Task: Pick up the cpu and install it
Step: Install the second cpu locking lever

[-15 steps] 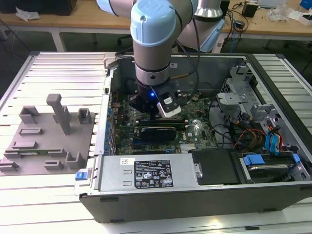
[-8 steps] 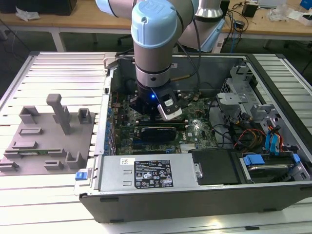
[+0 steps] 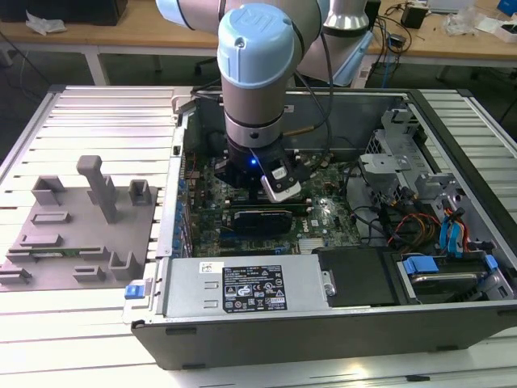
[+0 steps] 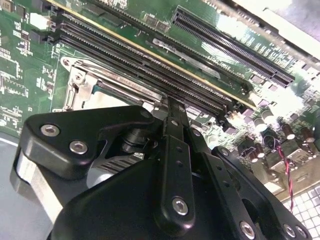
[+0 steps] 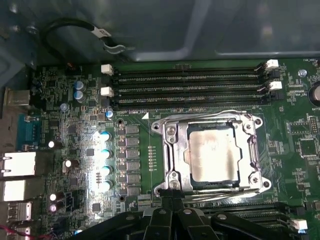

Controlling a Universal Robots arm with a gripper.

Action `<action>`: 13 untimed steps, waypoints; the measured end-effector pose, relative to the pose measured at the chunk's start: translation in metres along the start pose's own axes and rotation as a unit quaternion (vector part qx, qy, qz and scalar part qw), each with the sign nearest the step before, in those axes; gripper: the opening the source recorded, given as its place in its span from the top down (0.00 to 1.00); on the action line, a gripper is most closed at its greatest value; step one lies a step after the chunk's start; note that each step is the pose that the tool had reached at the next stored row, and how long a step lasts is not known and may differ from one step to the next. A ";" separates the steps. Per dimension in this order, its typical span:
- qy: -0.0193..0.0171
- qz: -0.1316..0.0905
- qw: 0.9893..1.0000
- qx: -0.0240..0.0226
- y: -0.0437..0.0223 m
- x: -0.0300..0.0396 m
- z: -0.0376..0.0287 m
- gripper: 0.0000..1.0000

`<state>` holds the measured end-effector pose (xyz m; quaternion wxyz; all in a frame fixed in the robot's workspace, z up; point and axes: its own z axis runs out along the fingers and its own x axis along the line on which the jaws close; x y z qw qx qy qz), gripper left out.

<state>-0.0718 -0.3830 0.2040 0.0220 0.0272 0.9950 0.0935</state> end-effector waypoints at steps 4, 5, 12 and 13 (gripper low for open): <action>0.000 0.000 1.000 -0.005 -0.0005 0.0000 0.0005 0.89; 0.000 0.000 1.000 -0.006 -0.0007 0.0000 0.0005 0.89; 0.000 0.000 1.000 -0.007 -0.0040 -0.0003 0.0001 0.89; 0.000 0.000 1.000 -0.007 -0.0046 -0.0004 -0.0001 0.89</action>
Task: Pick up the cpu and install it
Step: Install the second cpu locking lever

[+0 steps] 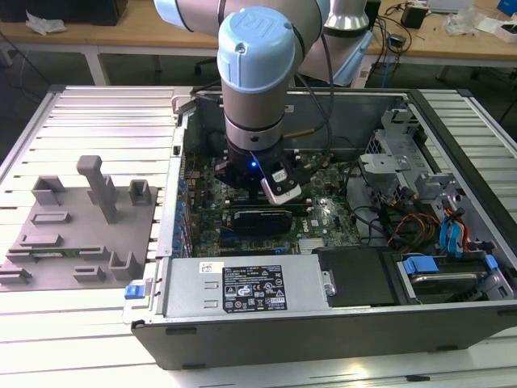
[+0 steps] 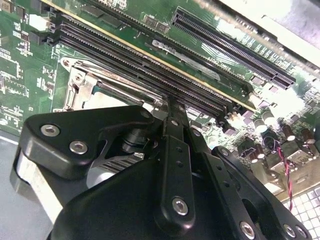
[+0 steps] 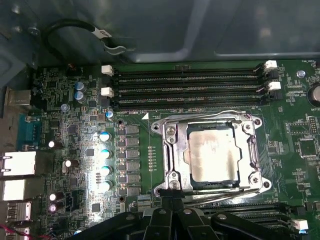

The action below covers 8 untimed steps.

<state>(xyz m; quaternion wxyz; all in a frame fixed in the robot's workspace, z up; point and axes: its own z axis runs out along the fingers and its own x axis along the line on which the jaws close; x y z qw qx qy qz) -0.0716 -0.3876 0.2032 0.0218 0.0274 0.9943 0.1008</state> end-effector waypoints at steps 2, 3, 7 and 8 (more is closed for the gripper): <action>0.000 0.000 1.000 0.000 -0.0012 -0.0001 -0.0003 0.89; 0.000 0.000 1.000 -0.001 -0.0018 -0.0001 -0.0004 0.89; 0.000 0.000 1.000 -0.001 -0.0047 -0.0003 -0.0010 0.89; 0.000 0.000 1.000 -0.001 -0.0051 -0.0003 -0.0012 0.89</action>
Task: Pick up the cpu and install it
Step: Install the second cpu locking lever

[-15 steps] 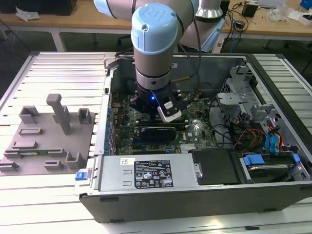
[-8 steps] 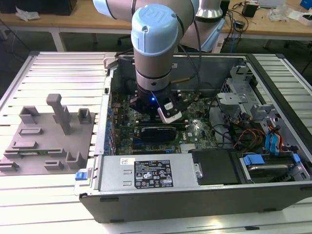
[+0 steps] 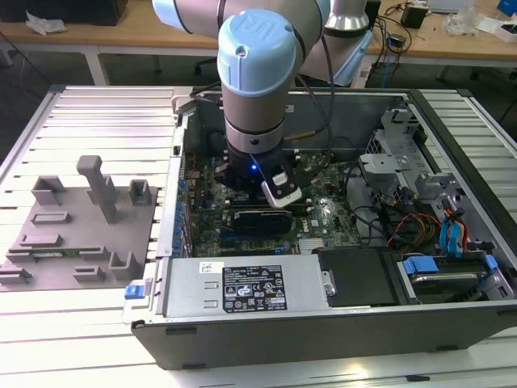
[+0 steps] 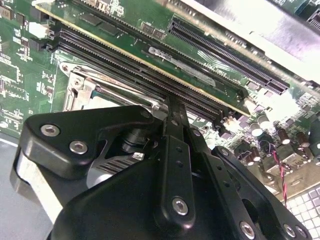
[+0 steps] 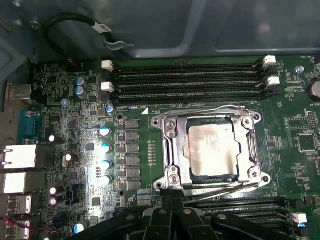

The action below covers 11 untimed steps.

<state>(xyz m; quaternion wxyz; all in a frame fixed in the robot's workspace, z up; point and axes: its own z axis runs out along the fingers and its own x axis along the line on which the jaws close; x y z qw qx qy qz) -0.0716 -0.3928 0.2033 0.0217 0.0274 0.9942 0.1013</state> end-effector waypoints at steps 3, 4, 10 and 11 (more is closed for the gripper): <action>0.000 0.000 1.000 0.000 -0.0015 -0.0001 -0.0005 0.89; 0.000 0.000 1.000 0.000 -0.0019 -0.0001 -0.0007 0.89; 0.001 0.001 1.000 -0.014 -0.0021 -0.0002 -0.0007 0.89; 0.001 0.001 1.000 -0.017 -0.0021 -0.0002 -0.0007 0.89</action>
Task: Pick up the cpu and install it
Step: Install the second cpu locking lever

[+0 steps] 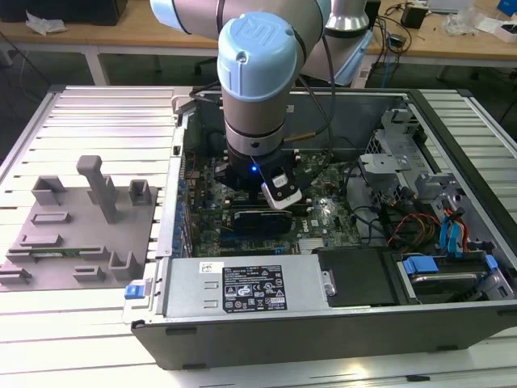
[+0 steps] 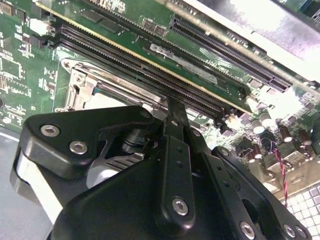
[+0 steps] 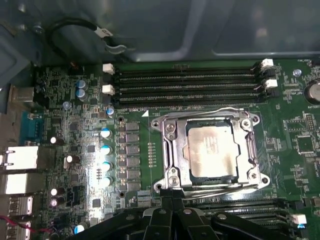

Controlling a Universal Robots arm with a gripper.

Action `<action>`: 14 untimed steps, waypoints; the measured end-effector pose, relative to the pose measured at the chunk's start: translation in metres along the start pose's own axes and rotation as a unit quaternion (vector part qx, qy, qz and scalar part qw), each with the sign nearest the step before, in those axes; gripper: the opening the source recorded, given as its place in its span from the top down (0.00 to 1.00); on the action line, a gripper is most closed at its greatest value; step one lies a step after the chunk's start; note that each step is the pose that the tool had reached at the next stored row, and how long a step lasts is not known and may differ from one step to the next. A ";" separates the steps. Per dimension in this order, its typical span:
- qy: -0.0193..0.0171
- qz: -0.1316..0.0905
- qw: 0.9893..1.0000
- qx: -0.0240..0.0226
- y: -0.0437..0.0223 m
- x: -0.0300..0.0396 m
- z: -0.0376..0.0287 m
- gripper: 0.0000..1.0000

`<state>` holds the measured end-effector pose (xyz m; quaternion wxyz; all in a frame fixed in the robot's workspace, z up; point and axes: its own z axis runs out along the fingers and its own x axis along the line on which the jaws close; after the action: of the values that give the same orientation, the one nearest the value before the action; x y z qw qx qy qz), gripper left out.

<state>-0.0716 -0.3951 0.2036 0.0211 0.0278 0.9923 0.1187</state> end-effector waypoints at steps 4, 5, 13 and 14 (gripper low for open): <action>0.000 0.000 1.000 -0.007 -0.0001 0.0000 0.0001 0.89; 0.000 0.000 1.000 -0.009 -0.0002 0.0000 0.0001 0.89; 0.000 0.001 1.000 -0.012 -0.0016 0.0001 0.0022 0.89; 0.000 0.001 1.000 -0.012 -0.0017 0.0001 0.0025 0.89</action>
<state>-0.0717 -0.3961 0.2008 0.0210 0.0280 0.9908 0.1308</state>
